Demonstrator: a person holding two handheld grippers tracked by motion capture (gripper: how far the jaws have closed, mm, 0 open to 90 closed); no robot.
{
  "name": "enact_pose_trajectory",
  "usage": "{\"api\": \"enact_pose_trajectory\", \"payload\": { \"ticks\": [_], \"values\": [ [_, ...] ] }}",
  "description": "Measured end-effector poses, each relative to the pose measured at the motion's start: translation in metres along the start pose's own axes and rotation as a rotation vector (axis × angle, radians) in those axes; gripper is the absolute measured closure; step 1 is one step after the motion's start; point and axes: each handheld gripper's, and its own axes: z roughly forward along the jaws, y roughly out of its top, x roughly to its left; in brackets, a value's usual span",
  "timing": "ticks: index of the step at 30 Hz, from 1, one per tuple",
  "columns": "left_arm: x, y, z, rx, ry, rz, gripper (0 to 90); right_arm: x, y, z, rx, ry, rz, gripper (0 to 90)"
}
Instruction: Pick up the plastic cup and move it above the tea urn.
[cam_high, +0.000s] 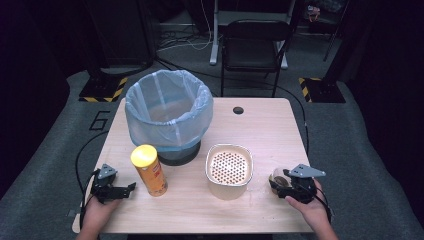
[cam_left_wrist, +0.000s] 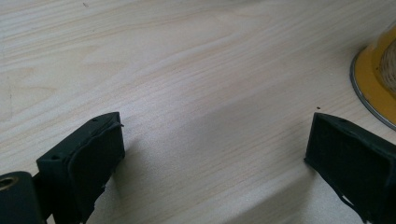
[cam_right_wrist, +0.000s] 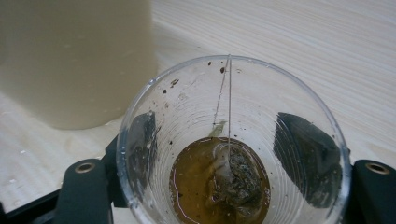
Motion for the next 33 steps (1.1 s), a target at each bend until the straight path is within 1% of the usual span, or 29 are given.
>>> {"api": "enact_pose_trajectory", "payload": {
  "ticks": [3, 4, 5, 7, 8, 9, 10, 11, 12, 13, 18, 22, 23, 24, 25, 27, 29, 30, 31, 33],
  "values": [
    [0.000, 0.000, 0.000, 0.000, 0.000, 0.000, 4.2, -0.008, -0.002, 0.005, -0.002, -0.005, 0.039, 29.9],
    [0.000, 0.000, 0.000, 0.000, 0.000, 0.000, 4.2, -0.008, -0.002, 0.005, -0.002, -0.005, 0.039, 29.9],
    [0.000, 0.000, 0.000, 0.000, 0.000, 0.000, 4.2, -0.012, -0.005, 0.007, -0.002, -0.007, 0.054, 29.5],
    [0.000, 0.000, 0.000, 0.000, 0.000, 0.000, 4.2, -0.013, -0.006, 0.008, -0.003, -0.006, 0.053, 29.0],
    [0.000, 0.000, 0.000, 0.000, 0.000, 0.000, 4.2, -0.015, -0.008, 0.008, -0.014, 0.001, 0.075, 27.5],
    [0.000, 0.000, 0.000, 0.000, 0.000, 0.000, 4.2, -0.016, -0.008, 0.008, -0.018, -0.003, 0.086, 26.2],
    [0.000, 0.000, 0.000, 0.000, 0.000, 0.000, 4.2, -0.017, -0.009, 0.008, -0.019, 0.003, 0.089, 23.0],
    [0.000, 0.000, 0.000, 0.000, 0.000, 0.000, 4.2, -0.018, -0.009, 0.008, -0.013, 0.001, 0.077, 18.5],
    [0.000, 0.000, 0.000, 0.000, 0.000, 0.000, 4.2, -0.018, -0.009, 0.008, -0.013, 0.001, 0.077, 18.5],
    [0.000, 0.000, 0.000, 0.000, 0.000, 0.000, 4.3, -0.018, -0.009, 0.008, -0.015, 0.009, 0.092, 14.2],
    [0.000, 0.000, 0.000, -0.003, 0.002, 0.000, 4.2, -0.018, -0.003, 0.003, -0.028, 0.002, 0.087, 14.2],
    [0.000, 0.000, 0.000, 0.000, 0.000, 0.000, 4.2, -0.017, 0.010, -0.008, -0.056, -0.011, 0.067, 14.2],
    [0.000, 0.000, 0.001, -0.009, 0.004, -0.002, 4.2, -0.016, 0.013, -0.011, -0.063, -0.017, 0.060, 14.4],
    [0.000, 0.000, 0.001, -0.010, 0.004, -0.004, 4.2, -0.015, 0.017, -0.015, -0.080, -0.033, 0.045, 15.1],
    [-0.001, 0.000, 0.001, -0.010, 0.005, -0.004, 4.2, -0.013, 0.021, -0.020, -0.100, -0.039, 0.032, 16.7],
    [0.000, 0.000, 0.001, -0.010, 0.005, -0.003, 4.2, -0.010, 0.031, -0.027, -0.129, -0.032, 0.031, 20.7],
    [0.000, 0.000, 0.001, -0.008, 0.005, -0.002, 4.2, -0.004, 0.043, -0.029, -0.140, -0.023, 0.044, 24.9],
    [0.000, 0.000, 0.000, 0.001, 0.000, 0.000, 4.2, 0.000, 0.049, -0.028, -0.145, -0.012, 0.047, 26.9],
    [0.000, 0.000, 0.001, -0.006, 0.001, -0.004, 4.2, 0.005, 0.054, -0.026, -0.146, 0.003, 0.053, 28.6],
    [0.000, 0.000, 0.000, -0.001, 0.001, 0.000, 4.2, 0.014, 0.064, -0.020, -0.143, 0.031, 0.043, 29.2]
  ]
}}
